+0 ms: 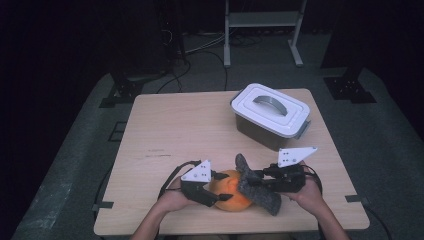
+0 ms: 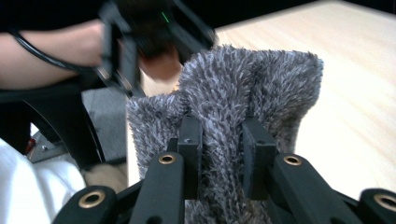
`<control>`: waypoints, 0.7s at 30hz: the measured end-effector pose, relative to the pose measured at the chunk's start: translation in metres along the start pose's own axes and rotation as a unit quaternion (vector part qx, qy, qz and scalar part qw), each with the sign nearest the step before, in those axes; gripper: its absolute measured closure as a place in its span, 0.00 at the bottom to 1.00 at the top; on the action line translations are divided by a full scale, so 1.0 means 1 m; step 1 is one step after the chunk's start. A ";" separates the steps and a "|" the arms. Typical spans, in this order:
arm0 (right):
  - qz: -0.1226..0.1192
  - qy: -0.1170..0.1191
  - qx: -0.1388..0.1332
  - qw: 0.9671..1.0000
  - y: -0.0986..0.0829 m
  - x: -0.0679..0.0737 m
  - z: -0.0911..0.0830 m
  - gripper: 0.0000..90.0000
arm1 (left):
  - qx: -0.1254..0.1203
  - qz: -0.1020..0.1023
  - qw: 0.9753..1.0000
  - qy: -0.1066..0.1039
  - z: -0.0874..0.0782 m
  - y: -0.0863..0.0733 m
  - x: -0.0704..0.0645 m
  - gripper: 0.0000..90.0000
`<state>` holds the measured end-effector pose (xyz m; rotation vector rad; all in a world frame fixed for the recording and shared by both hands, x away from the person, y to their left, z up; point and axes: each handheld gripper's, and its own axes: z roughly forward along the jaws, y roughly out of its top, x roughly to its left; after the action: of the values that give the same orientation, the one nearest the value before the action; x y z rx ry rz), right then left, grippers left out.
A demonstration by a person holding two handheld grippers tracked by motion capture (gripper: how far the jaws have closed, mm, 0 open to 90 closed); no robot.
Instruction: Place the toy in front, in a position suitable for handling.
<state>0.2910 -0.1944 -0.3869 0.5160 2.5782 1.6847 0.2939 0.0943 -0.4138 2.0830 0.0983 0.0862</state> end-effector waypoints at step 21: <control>0.008 0.021 0.014 1.000 -0.005 -0.001 0.015 0.79 | 0.008 0.026 0.999 -0.019 0.000 -0.002 -0.003 0.44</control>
<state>0.2937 -0.1827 -0.3975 0.5088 2.6368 1.6846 0.2907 0.0948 -0.4157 2.1031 0.0210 0.0769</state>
